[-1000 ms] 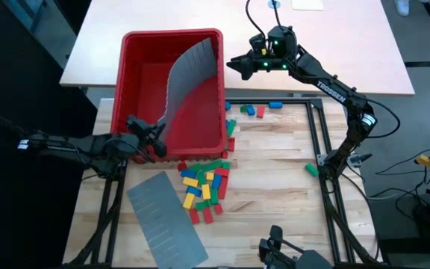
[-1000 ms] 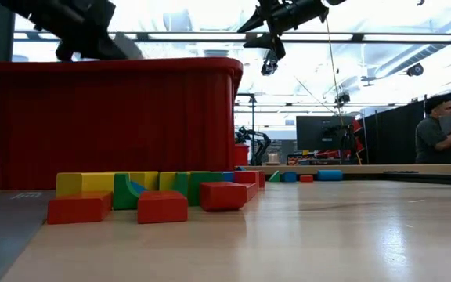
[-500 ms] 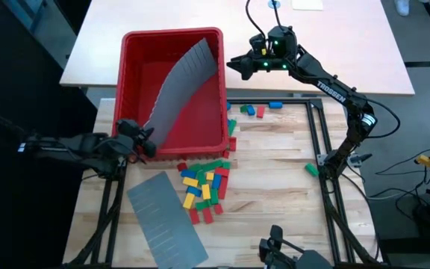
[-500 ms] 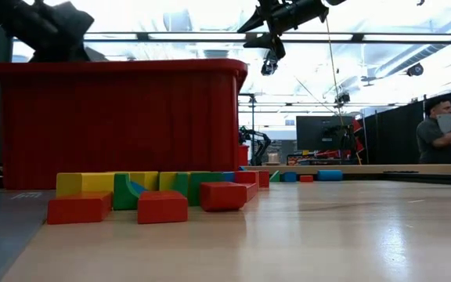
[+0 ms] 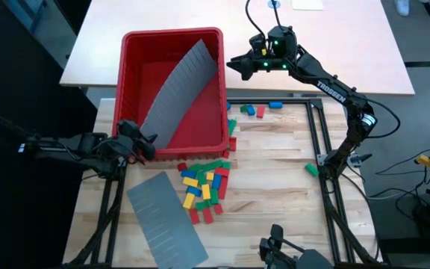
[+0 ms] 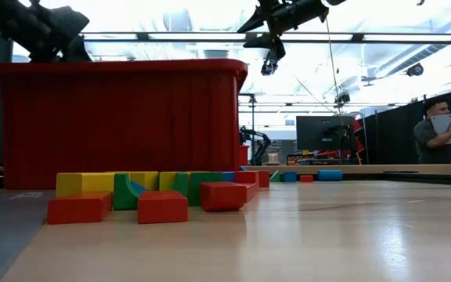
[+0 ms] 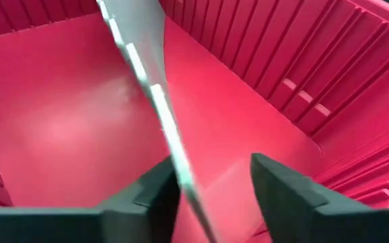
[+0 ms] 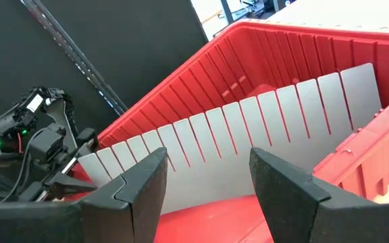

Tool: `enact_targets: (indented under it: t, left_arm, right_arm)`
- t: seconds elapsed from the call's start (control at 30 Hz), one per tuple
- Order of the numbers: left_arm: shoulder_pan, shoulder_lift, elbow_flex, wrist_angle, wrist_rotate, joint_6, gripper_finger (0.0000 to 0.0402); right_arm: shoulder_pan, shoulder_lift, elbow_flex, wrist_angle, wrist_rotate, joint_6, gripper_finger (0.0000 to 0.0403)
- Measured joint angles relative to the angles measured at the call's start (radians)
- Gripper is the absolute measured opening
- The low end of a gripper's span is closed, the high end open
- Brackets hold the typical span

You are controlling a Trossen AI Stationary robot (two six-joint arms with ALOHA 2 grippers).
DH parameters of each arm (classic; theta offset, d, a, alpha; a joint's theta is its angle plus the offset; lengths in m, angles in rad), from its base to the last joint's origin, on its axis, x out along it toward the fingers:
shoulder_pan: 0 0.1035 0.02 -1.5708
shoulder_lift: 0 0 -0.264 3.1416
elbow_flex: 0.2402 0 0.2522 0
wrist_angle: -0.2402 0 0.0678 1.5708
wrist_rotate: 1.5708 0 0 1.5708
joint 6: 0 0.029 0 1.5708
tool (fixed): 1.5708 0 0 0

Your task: Sort blocks

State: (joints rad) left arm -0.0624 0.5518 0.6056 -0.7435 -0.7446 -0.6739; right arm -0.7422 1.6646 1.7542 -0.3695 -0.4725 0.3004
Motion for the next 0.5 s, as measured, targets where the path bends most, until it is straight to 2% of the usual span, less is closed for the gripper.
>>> enact_targets:
  t: [0.13,0.27,0.4,0.5]
  left_arm:
    - [0.001,0.001,0.000,0.000,0.001,-0.017,0.0228]
    - [0.001,-0.003,0.000,0.002,0.001,-0.025,0.0246]
    - [0.001,-0.003,0.000,0.010,0.000,-0.017,0.0240]
    - [0.001,-0.003,0.000,0.039,-0.003,0.009,0.0213]
  right_arm:
    - [0.000,0.000,0.000,0.000,0.002,0.000,0.0195]
    - [0.000,0.000,0.000,0.000,0.002,0.000,0.0195]
    - [0.000,0.000,0.000,0.000,0.002,0.000,0.0195]
    - [0.000,0.000,0.000,0.000,0.002,-0.003,0.0195]
